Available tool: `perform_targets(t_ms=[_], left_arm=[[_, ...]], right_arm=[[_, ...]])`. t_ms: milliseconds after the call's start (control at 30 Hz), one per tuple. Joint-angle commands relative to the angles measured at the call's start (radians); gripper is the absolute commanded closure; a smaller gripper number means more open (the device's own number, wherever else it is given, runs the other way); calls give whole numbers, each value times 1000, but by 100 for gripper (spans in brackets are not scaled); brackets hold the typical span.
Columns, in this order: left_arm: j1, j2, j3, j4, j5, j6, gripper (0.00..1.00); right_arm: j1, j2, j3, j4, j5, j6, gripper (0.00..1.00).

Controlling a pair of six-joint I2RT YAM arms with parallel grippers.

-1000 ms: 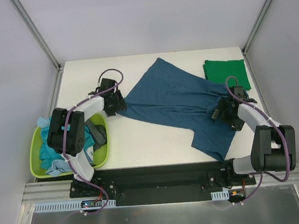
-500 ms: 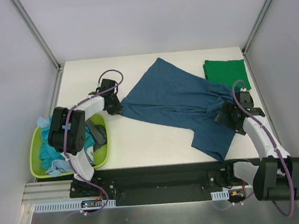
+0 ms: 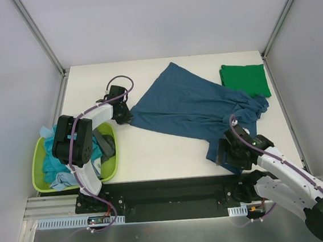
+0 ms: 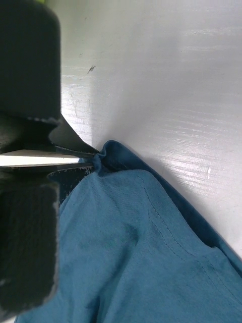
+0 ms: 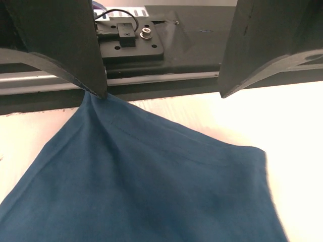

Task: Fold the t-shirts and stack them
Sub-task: Flatten out the tshirt

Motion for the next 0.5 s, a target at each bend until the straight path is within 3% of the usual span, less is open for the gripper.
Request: perform_targets(t_ms=[0, 267, 467], left_arm=[[14, -18, -4, -11, -8, 26, 100], [17, -46, -10, -7, -24, 36, 100], [20, -41, -13, 1, -2, 39, 100]], right_arm=[[69, 18, -30, 25, 52, 45, 8], [146, 177, 15, 35, 92, 15, 10], [280, 138, 125, -27, 90, 22, 11]])
